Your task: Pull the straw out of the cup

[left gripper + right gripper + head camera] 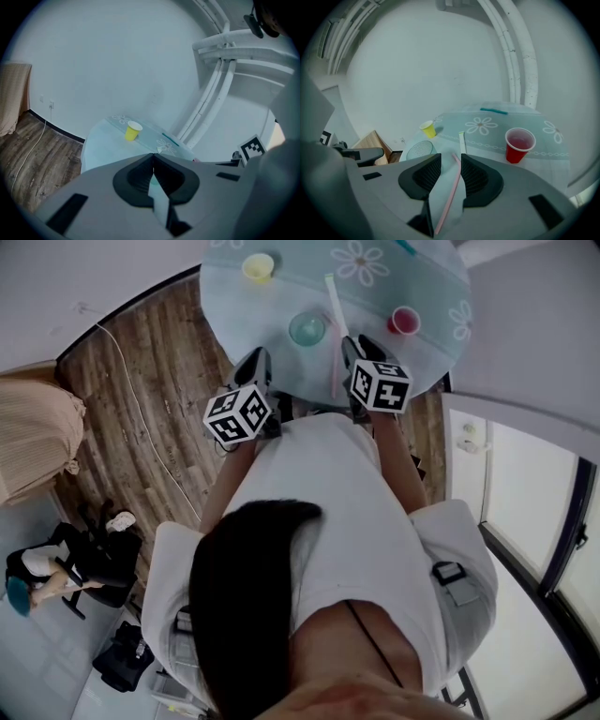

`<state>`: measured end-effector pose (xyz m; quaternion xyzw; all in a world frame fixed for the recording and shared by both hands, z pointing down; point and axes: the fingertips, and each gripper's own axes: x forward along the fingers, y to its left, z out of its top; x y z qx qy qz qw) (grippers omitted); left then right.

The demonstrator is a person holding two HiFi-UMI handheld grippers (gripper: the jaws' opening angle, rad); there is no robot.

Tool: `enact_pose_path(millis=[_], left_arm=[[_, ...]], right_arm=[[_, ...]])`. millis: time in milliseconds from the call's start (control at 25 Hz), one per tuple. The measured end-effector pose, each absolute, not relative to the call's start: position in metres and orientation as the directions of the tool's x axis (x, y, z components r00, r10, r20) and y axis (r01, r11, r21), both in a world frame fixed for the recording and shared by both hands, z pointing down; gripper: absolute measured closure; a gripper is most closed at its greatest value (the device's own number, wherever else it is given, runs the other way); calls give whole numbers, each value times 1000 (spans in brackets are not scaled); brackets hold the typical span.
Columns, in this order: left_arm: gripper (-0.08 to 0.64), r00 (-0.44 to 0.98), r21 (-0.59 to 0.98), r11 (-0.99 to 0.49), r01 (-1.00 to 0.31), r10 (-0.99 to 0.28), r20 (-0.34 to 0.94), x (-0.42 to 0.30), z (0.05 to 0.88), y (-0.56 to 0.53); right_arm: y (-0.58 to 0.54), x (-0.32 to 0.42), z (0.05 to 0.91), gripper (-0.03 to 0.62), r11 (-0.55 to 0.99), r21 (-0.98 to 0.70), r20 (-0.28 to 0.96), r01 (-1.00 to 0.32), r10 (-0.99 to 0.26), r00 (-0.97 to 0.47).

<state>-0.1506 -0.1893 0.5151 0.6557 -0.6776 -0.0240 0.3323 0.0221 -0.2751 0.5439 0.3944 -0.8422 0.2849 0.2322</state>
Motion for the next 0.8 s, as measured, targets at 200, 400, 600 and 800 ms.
enact_pose_path(millis=[200,400,600,800], left_arm=[[551,101,452,102,-886,-910,403,-133,511,-189],[551,110,447,85,-891,-913,393,-122,509,-189],[551,113,441,75,-894,-916,385,-115,506,-187],[551,150,409,29,-912,-905,399,-98,506,-188]], right_arm=[[-267,31,527,462,543,-258,560,-799,-591,-581],[-255,36,520,486,556,-237,526,-797,-617,-586],[-243,40,516,516,565,-208,506,-798,-636,-582],[-237,46,519,535,548,-168,519,-819,-658,-546]])
